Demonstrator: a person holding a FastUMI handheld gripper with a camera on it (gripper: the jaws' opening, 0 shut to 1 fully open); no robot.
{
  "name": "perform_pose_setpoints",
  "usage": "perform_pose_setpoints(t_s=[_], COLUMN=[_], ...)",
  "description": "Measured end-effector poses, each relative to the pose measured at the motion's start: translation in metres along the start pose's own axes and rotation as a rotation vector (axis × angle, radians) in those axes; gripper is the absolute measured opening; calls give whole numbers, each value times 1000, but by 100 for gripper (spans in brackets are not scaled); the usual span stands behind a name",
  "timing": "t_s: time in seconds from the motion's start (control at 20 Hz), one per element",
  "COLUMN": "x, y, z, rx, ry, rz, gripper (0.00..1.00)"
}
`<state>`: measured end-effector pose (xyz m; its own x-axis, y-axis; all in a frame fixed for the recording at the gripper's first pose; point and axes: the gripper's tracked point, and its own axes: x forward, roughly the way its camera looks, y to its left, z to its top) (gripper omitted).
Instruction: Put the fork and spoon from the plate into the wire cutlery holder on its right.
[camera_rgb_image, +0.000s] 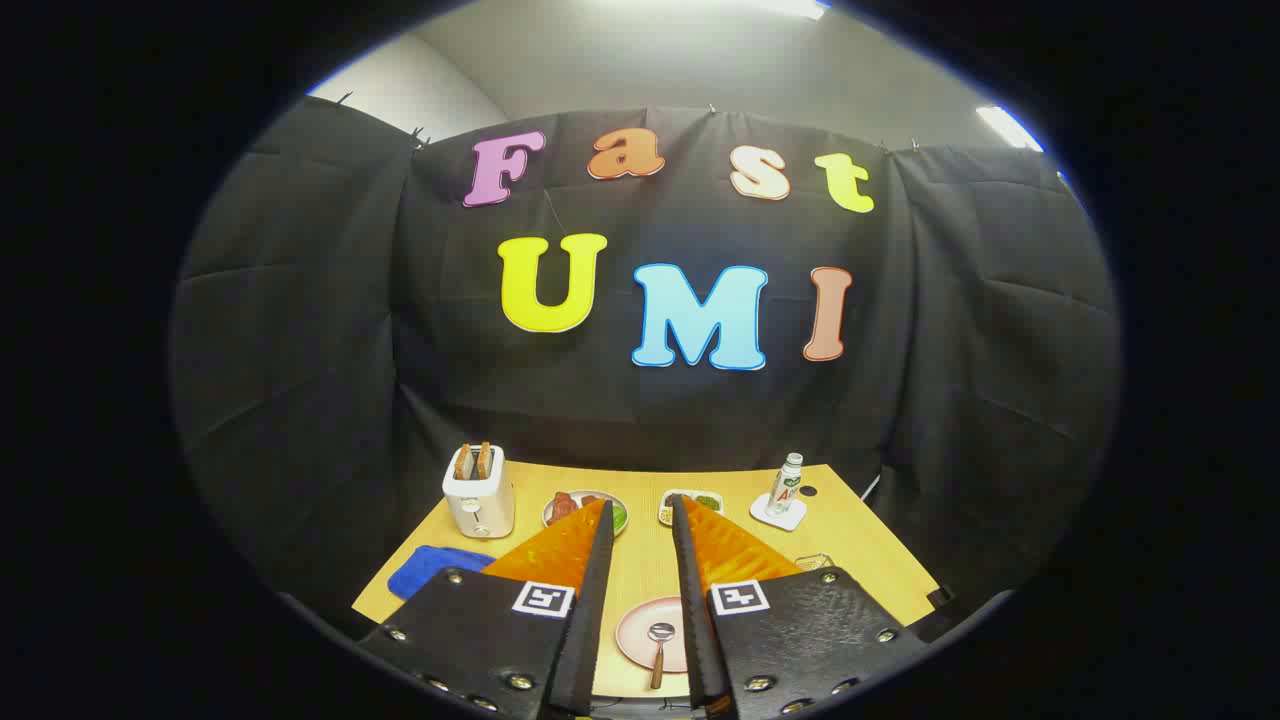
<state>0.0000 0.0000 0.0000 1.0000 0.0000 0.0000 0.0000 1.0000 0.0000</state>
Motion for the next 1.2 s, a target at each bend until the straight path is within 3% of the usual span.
perform_pose_setpoints(t_s=[0.65,1.2], x=[7,31], y=[-4,-29], z=[-7,-98], rx=[2,59], ry=[36,283], rz=[-12,-92], gripper=[36,36])
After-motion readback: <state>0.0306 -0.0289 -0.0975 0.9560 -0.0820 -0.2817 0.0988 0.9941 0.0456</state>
